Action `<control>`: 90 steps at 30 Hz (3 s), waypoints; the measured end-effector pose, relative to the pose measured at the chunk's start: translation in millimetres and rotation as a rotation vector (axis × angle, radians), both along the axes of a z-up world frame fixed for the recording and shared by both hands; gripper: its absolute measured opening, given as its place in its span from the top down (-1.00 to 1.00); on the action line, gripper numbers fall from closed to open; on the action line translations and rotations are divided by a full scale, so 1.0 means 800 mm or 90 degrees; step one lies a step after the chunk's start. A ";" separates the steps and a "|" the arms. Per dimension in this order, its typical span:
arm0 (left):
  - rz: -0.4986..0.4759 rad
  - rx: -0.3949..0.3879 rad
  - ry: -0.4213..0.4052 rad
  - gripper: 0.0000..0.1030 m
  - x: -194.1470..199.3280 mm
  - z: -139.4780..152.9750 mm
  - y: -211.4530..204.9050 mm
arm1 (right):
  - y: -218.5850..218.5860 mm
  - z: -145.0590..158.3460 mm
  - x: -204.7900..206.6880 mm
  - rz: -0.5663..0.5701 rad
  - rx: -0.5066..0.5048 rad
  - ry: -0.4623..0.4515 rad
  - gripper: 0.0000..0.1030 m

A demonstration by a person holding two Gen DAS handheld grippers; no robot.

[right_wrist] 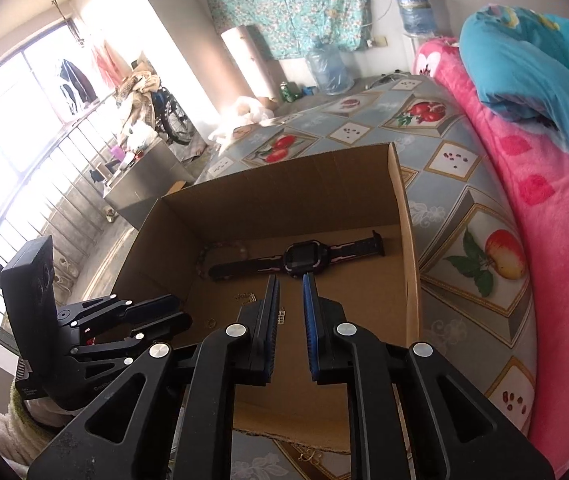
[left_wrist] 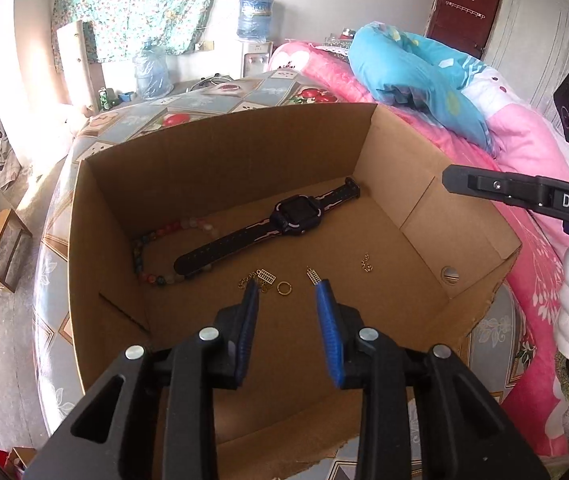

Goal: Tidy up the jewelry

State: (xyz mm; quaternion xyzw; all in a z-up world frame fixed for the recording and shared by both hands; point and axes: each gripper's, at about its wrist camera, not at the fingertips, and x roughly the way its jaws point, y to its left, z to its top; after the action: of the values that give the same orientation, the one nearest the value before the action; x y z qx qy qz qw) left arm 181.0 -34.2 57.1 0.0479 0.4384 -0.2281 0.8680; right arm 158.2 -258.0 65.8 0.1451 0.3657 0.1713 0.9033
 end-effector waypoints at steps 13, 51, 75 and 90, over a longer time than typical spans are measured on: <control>0.005 -0.081 -0.101 0.04 -0.113 0.039 0.041 | 0.003 0.014 -0.140 -0.054 -0.016 -0.134 -0.03; 0.073 -0.096 0.067 -0.19 -0.155 -0.101 0.088 | 0.082 -0.172 -0.154 -0.001 -0.155 0.035 -0.84; -0.045 -0.185 0.101 -0.20 -0.155 -0.105 0.026 | 0.053 -0.147 -0.086 0.014 -0.203 0.045 0.34; -0.050 -0.198 0.103 -0.20 -0.154 -0.107 0.036 | 0.063 -0.150 -0.098 0.017 -0.202 0.086 0.94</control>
State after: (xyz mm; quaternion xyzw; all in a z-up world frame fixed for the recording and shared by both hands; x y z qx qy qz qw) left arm 57.9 -5.1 -28.9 -0.0882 0.4641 -0.3301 0.8172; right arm 79.8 -207.5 -54.0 0.0073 0.4500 0.1132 0.8858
